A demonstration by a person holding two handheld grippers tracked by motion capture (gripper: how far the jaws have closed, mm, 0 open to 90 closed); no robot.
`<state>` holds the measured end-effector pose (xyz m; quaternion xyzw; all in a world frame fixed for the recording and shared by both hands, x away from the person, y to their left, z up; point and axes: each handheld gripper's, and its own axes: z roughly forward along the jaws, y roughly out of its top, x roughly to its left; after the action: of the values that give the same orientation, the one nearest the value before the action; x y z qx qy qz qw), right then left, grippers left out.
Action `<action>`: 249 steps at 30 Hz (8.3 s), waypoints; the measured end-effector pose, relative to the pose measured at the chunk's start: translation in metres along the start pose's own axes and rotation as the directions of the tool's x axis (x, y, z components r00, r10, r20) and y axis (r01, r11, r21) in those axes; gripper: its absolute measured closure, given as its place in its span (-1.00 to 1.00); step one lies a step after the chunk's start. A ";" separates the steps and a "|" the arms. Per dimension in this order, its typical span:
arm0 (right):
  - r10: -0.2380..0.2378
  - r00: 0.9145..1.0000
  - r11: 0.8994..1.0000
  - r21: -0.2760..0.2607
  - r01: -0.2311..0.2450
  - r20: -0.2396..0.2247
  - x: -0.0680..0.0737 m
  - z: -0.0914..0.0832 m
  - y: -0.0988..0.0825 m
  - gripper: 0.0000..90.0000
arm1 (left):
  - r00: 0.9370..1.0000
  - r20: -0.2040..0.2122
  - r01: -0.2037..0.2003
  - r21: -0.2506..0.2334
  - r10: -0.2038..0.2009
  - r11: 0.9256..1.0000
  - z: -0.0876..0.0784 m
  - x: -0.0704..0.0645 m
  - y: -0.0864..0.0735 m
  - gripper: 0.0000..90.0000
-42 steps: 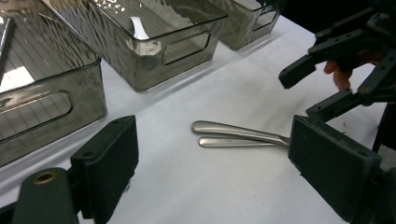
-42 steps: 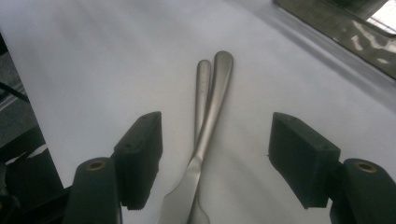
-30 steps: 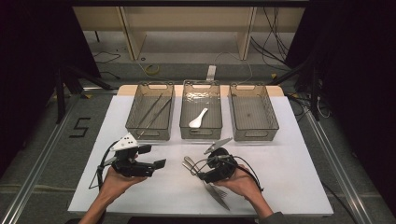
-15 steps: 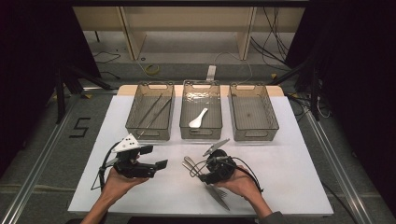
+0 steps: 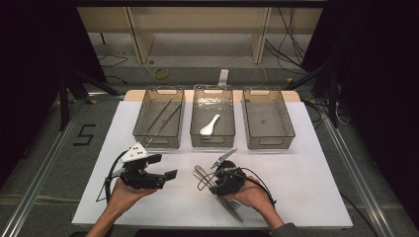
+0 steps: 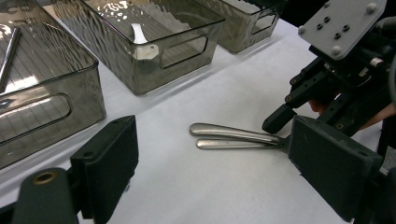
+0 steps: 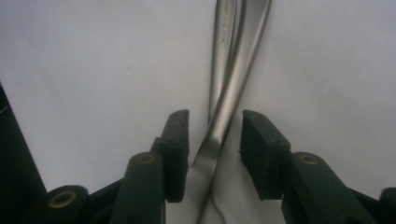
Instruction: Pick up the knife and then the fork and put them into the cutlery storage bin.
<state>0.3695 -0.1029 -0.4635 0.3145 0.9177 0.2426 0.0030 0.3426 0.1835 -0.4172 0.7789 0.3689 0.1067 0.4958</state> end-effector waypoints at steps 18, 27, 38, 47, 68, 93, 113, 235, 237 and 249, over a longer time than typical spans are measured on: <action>0.019 1.000 0.999 0.026 -0.019 0.005 -0.001 0.006 0.004 0.58 | 1.000 -0.001 -0.004 -0.003 0.004 1.000 0.000 0.000 0.000 -0.65; 0.046 0.998 0.997 0.055 -0.048 0.040 0.000 0.007 0.007 0.78 | 1.000 0.002 -0.010 0.007 0.010 1.000 0.000 0.000 0.000 -0.65; 0.057 0.997 0.997 0.041 -0.059 0.051 -0.002 0.005 0.008 0.84 | 1.000 0.002 -0.012 0.006 0.012 1.000 0.000 0.000 0.000 -0.65; 0.068 0.997 0.997 0.030 -0.069 0.048 -0.001 0.000 0.009 0.85 | 1.000 0.002 -0.010 0.007 0.010 1.000 0.001 0.000 0.000 -0.65; 0.096 0.995 0.995 -0.023 -0.096 0.028 -0.015 -0.016 0.005 0.86 | 1.000 -0.002 -0.006 0.000 0.006 1.000 0.000 0.001 0.000 -0.65; 0.195 0.975 0.970 -0.166 -0.175 0.110 -0.067 -0.073 -0.007 0.86 | 1.000 -0.003 0.013 -0.018 -0.013 1.000 -0.002 0.002 0.000 -0.65; 0.167 0.972 0.970 -0.203 -0.133 0.165 -0.080 -0.124 0.009 0.86 | 1.000 0.002 0.016 -0.016 -0.016 1.000 -0.001 0.002 0.000 -0.65; 0.067 0.996 0.980 -0.193 -0.053 0.063 -0.051 -0.081 0.026 -0.24 | 0.999 0.011 0.043 -0.074 -0.042 0.996 -0.011 0.001 0.000 -0.65; 0.060 0.997 0.985 -0.166 -0.050 0.055 -0.043 -0.073 0.023 -0.24 | 0.999 0.010 0.041 -0.076 -0.041 0.996 -0.013 0.002 0.000 -0.65; 0.009 1.000 0.995 -0.104 -0.006 0.026 -0.023 -0.060 0.019 -0.23 | 0.999 0.009 0.036 -0.073 -0.035 0.997 -0.019 0.001 -0.004 -0.65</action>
<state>0.3892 -0.1293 -0.4058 0.3207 0.9025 0.2859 0.0305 0.3315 0.1976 -0.4114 0.7540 0.3764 0.1083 0.5274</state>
